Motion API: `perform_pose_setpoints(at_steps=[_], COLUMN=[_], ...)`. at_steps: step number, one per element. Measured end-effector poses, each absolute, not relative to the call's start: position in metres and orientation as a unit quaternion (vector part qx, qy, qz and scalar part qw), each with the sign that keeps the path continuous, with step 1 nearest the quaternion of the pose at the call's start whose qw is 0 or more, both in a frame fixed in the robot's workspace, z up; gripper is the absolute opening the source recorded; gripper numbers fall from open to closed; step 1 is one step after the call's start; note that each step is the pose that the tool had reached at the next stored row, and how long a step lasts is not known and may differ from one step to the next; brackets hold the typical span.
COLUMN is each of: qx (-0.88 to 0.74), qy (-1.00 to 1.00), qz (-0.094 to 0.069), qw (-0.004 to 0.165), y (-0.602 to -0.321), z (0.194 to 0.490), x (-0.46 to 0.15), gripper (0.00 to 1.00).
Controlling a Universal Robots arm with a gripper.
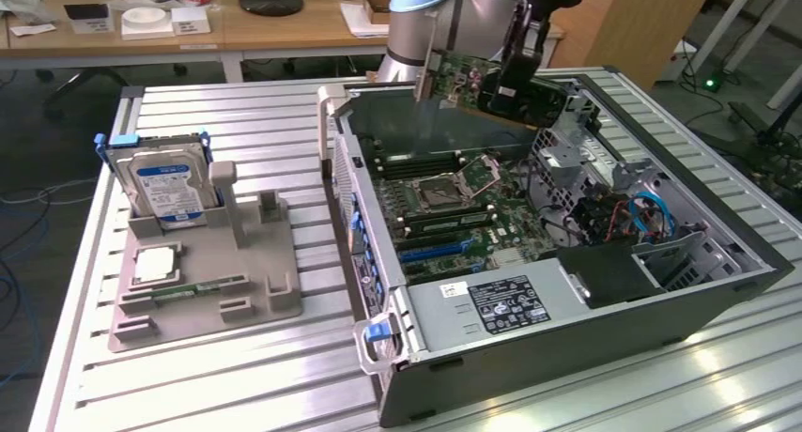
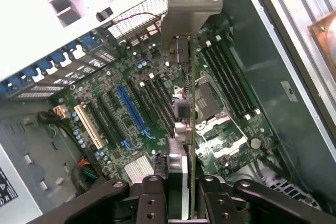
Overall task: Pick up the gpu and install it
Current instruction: 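Insert the gpu into the slot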
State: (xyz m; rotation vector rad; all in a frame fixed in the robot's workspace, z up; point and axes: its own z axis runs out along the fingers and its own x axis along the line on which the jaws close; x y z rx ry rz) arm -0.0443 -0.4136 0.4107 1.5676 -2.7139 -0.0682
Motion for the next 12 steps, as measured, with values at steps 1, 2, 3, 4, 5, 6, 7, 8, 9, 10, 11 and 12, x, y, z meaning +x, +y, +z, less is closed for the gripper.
perform_pose_setpoints(at_steps=[1,2,3,4,5,6,7,8,9,10,11,12], qx=[0.507,0.513,0.519,0.526,0.532,0.538,0.545,0.551,0.558,0.564,0.57,0.577], qy=[-0.862,-0.858,-0.854,-0.85,-0.846,-0.842,-0.838,-0.834,-0.83,-0.826,-0.822,-0.817], qz=[-0.022,-0.022,-0.022,-0.022,-0.022,-0.022,-0.022,-0.022,-0.021,-0.021,-0.021,-0.021], qw=[0.004,0.004,0.004,0.004,0.004,0.004,0.005,0.005,0.005,0.005,0.005,0.005], y=[-0.4136,-0.4136,-0.4136,-0.4136,-0.4136,-0.4136,-0.4136,-0.4136,-0.4136,-0.4136,-0.4136,-0.4136], z=[0.4106,0.4107,0.4107,0.4107,0.4107,0.4107,0.4107,0.4107,0.4107,0.4107,0.4107,0.4107], x=[-0.0443,-0.0443,-0.0444,-0.0443,-0.0443,-0.0443,-0.0443,-0.0443,-0.0443,-0.0443,-0.0443,-0.0444], gripper=[0.28,0.28,0.28,0.28,0.28,0.28,0.28,0.28,0.28,0.28,0.28,0.28])
